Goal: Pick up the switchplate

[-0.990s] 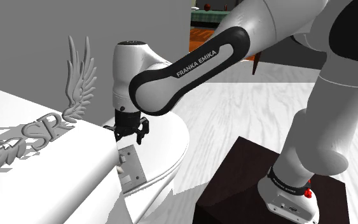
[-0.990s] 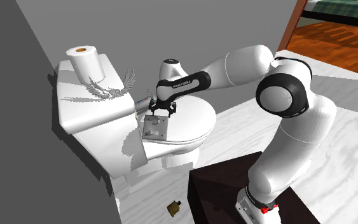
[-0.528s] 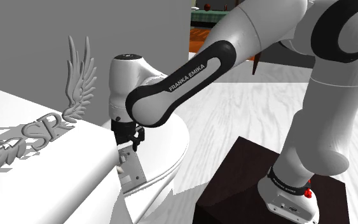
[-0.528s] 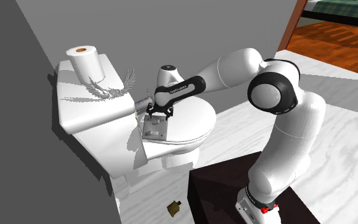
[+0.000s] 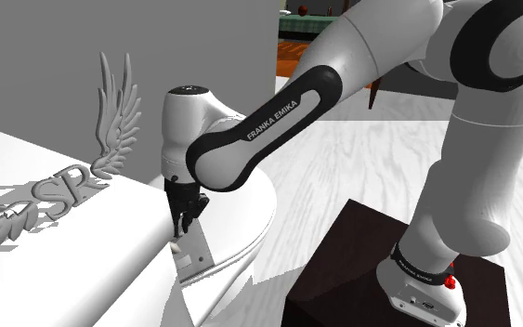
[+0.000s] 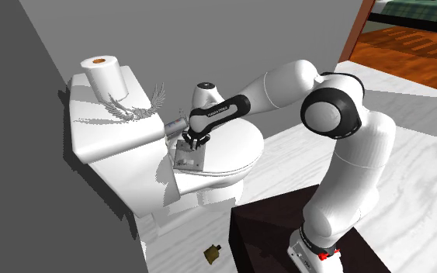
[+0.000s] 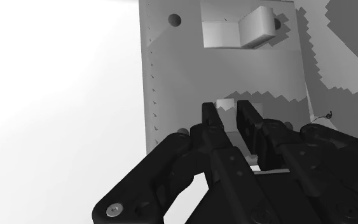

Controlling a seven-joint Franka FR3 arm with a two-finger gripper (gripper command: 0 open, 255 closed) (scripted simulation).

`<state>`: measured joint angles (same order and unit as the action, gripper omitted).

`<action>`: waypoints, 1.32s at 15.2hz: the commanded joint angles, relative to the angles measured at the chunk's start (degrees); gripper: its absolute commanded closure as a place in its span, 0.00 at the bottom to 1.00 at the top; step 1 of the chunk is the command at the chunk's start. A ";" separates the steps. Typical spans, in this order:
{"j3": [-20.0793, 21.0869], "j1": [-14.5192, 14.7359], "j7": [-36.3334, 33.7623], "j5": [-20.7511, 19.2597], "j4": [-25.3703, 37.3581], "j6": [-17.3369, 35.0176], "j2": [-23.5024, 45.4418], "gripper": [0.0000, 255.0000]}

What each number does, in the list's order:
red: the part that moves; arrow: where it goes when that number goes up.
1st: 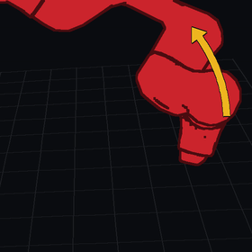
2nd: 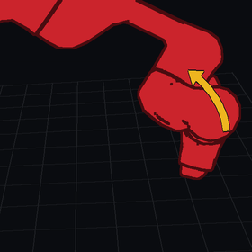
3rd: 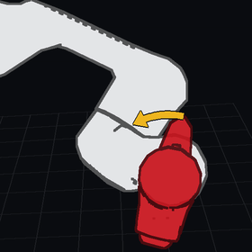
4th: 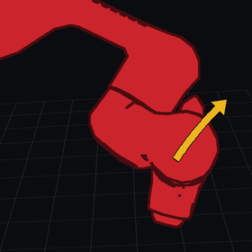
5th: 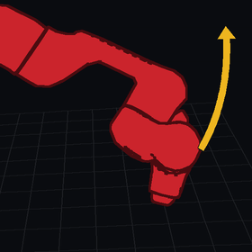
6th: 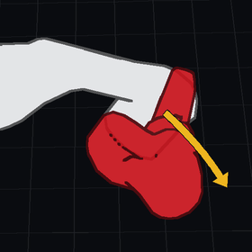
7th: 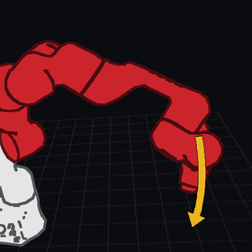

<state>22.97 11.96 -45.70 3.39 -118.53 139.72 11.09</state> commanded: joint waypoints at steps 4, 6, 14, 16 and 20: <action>-0.01 -0.01 0.00 0.00 -0.07 0.04 0.02 1.00; 0.04 -0.03 -0.03 0.10 0.42 -0.76 -0.30 1.00; 0.31 -0.45 0.33 1.33 3.19 -6.46 -3.42 1.00; 0.34 -0.53 0.37 1.57 4.01 -7.90 -4.09 1.00; 0.36 -0.67 0.41 1.97 5.79 -10.80 -5.29 1.00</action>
<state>23.32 11.32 -45.28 5.23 -113.27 129.83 6.21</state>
